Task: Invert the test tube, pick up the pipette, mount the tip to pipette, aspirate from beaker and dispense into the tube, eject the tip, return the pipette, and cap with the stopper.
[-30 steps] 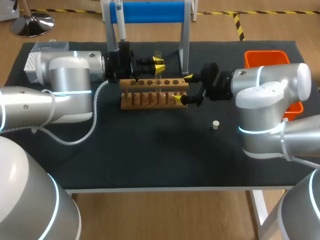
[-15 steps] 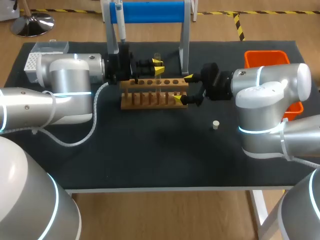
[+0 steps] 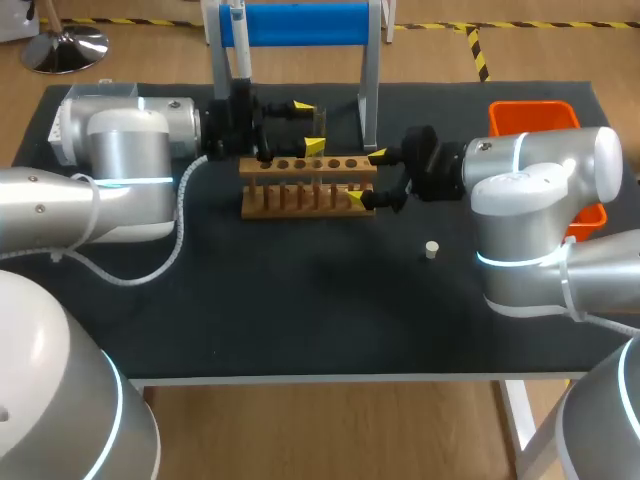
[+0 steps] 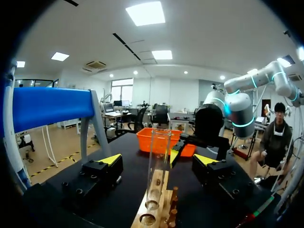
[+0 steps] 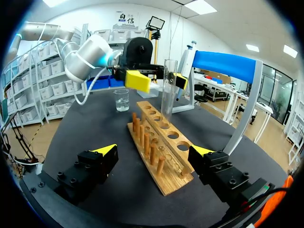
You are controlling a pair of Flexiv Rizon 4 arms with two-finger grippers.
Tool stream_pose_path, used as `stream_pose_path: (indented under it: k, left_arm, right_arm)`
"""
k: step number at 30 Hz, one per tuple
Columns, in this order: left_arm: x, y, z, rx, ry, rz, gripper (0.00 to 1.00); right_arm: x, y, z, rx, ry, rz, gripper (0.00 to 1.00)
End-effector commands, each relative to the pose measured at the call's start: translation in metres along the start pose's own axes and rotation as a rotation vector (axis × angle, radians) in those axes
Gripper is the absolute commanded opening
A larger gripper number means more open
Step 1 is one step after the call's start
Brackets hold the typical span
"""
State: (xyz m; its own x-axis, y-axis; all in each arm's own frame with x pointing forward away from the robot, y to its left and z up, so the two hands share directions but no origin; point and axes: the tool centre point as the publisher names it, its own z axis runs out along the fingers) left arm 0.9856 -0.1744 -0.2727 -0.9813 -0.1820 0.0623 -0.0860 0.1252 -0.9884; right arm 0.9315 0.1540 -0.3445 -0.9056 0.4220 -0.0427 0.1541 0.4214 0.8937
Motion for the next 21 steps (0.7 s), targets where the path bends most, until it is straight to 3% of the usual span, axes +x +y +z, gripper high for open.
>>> stream_pose_path:
  k: [1,13,21]
  left_arm:
    - [0.018,-0.016,-0.035,-0.061,-0.026,-0.014,1.00]
    - [0.079,-0.028,-0.148,-0.124,-0.282,-0.065,1.00]
    - [0.079,-0.028,-0.148,-0.124,-0.282,-0.065,1.00]
  right_arm:
    - [0.000,0.000,0.000,0.001,0.001,0.000,1.00]
    - [0.000,0.000,0.000,0.001,0.001,0.000,1.00]
    - [0.000,0.000,0.000,0.001,0.001,0.000,1.00]
